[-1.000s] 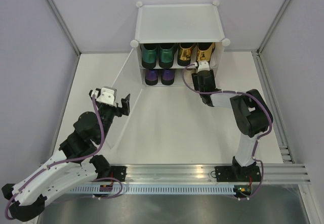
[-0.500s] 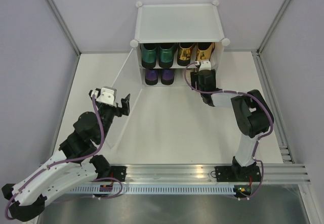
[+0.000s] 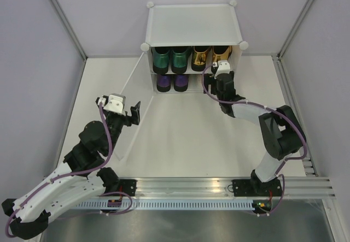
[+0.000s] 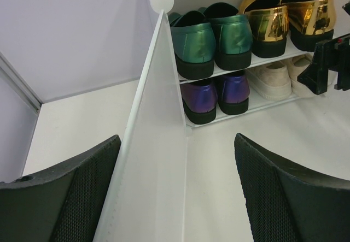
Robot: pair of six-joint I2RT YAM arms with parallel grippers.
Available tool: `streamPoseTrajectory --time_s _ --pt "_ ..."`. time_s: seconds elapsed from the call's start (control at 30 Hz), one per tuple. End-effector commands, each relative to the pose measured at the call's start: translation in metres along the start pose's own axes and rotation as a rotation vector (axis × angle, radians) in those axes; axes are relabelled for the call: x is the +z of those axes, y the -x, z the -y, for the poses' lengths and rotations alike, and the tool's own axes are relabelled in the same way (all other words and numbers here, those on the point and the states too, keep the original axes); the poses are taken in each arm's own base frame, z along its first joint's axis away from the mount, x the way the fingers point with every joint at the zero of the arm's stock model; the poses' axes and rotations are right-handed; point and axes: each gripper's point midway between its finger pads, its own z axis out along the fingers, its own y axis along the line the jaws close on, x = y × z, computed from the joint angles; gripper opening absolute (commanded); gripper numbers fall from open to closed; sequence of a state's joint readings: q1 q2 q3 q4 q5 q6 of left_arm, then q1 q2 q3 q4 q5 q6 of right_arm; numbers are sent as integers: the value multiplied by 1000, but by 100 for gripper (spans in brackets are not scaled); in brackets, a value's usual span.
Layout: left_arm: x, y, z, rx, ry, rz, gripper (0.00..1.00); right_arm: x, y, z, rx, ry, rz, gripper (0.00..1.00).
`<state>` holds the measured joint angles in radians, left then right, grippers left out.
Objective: Place and organize the shoes in the shoe cabinet
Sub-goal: Place the shoe in the shoe cabinet.
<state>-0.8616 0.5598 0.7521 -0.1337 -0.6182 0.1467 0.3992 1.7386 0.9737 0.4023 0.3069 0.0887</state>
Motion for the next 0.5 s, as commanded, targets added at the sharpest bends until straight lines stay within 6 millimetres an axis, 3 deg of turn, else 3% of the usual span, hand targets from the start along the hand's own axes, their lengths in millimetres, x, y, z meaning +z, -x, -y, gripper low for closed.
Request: streamPoseTrajectory --time_s 0.0,0.07,0.1,0.2,0.27,0.47 --pt "-2 5 3 -40 -19 16 87 -16 9 5 48 6 27 87" --pt "-2 5 3 -41 -22 16 87 -20 5 7 68 -2 18 77" --pt "-2 5 3 -43 -22 16 87 -23 3 11 78 -24 15 63" --pt "-3 7 3 -41 -24 19 87 -25 -8 12 142 -36 -15 43" --pt "-3 6 3 -42 -24 18 87 -23 -15 12 178 -35 -34 37" --pt "-4 7 2 -45 -22 22 87 -7 -35 26 274 -140 -62 34"
